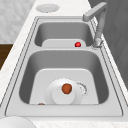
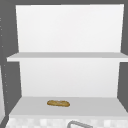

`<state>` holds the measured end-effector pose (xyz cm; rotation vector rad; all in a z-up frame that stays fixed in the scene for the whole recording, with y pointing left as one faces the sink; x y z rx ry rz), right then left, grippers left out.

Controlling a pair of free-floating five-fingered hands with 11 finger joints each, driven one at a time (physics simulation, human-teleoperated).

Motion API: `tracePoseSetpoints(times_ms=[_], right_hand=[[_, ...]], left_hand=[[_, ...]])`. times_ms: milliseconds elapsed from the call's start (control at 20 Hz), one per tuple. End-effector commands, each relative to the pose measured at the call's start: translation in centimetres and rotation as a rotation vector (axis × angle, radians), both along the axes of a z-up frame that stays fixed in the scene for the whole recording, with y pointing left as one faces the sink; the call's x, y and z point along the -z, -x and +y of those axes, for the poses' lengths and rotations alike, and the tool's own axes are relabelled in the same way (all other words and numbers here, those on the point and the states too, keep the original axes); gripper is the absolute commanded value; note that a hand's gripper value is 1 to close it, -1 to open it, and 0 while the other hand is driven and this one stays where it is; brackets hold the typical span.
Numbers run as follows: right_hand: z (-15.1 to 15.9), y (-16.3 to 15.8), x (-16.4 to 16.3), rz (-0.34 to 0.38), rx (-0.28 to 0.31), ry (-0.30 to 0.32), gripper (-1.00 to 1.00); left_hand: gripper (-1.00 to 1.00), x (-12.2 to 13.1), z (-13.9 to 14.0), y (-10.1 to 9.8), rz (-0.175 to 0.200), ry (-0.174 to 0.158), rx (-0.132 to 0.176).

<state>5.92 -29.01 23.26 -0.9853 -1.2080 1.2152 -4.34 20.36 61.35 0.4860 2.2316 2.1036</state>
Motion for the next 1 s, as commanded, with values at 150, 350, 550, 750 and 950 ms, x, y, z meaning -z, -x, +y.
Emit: tracePoseSetpoints(times_ms=[150, 350, 550, 750, 950], right_hand=[[0.0, 0.0, 0.0, 0.000, 0.000, 0.000, 0.00], [0.0, 0.0, 0.0, 0.000, 0.000, 0.000, 0.00], [0.0, 0.0, 0.0, 0.000, 0.000, 0.000, 0.00], [0.0, 0.0, 0.0, 0.000, 0.000, 0.000, 0.00], [0.0, 0.0, 0.0, 0.000, 0.000, 0.000, 0.00]], left_hand=[[-1.00, 5.5, 0.0, 0.1, 0.000, -0.027, -0.163], [-1.00, 8.6, 0.0, 0.1, 0.001, -0.052, -0.215], [-1.00, 10.7, 0.4, 0.1, 0.004, -0.093, -0.253], [-1.00, 12.8, 1.3, 0.5, 0.003, -0.105, -0.270], [-1.00, 15.2, 2.7, 1.6, 0.003, -0.097, -0.265]])
